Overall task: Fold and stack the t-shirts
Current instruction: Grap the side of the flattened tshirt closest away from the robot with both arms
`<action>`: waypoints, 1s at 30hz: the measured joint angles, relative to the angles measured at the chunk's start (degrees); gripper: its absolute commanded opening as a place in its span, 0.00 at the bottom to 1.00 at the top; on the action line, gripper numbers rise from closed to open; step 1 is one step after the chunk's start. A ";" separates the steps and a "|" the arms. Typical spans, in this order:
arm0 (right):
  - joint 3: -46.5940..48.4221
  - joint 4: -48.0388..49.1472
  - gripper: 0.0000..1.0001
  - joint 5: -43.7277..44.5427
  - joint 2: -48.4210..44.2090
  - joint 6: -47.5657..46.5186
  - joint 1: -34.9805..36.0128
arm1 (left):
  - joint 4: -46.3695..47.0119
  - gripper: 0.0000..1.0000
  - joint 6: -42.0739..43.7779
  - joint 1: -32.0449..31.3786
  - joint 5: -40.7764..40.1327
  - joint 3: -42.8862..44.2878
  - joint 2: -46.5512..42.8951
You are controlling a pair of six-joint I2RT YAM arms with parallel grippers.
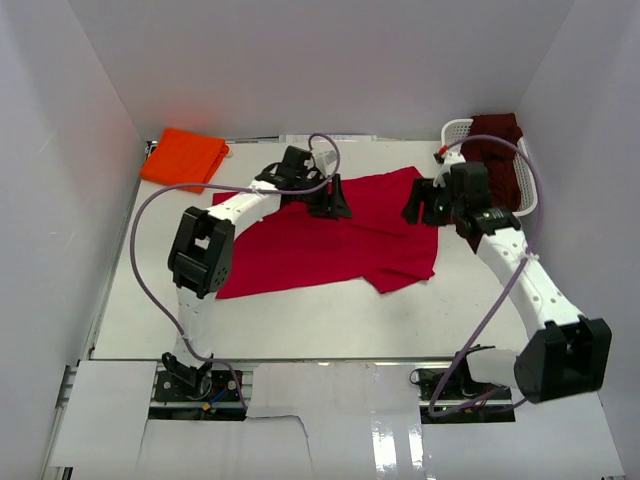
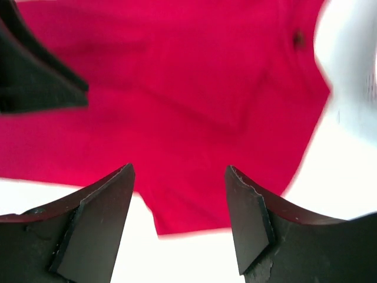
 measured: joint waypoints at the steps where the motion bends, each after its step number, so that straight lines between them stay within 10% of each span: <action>1: -2.73 -1.27 0.69 0.94 -2.36 0.28 0.11 | 0.07 0.64 0.02 -1.44 0.07 1.14 1.14; 14: -20.33 -14.75 0.67 4.98 -20.13 2.43 0.31 | 0.26 0.64 0.00 -10.80 1.90 8.24 5.33; 30: -25.03 -11.41 0.61 3.63 -10.54 8.39 -0.07 | 0.61 0.65 -0.61 -15.69 2.12 9.22 10.36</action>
